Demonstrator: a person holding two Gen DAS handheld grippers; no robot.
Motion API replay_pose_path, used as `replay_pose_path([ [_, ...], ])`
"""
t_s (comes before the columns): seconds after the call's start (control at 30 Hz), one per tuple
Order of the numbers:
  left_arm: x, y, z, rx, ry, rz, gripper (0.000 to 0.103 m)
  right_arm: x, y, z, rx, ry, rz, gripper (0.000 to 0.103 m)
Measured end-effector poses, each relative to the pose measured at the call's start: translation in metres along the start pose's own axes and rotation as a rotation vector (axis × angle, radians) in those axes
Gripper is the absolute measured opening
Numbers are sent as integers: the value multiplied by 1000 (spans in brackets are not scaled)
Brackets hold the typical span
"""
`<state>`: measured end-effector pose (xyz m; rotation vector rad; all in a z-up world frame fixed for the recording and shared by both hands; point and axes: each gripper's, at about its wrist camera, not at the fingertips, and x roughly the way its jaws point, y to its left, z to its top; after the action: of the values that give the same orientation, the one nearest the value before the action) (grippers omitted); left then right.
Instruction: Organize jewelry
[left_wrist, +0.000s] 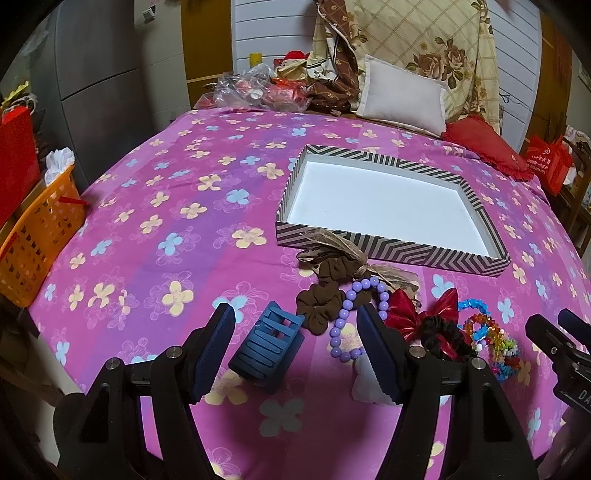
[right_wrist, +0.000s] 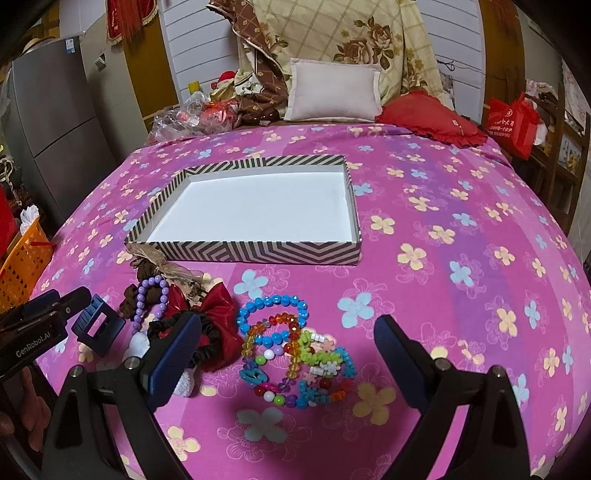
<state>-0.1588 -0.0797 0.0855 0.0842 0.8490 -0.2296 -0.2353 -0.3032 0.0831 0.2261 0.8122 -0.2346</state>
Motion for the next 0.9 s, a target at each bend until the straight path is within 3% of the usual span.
replay_pose_path([
  [0.9, 3, 1, -3, 4, 11, 5, 72, 5, 10, -3, -25, 30, 4, 97],
])
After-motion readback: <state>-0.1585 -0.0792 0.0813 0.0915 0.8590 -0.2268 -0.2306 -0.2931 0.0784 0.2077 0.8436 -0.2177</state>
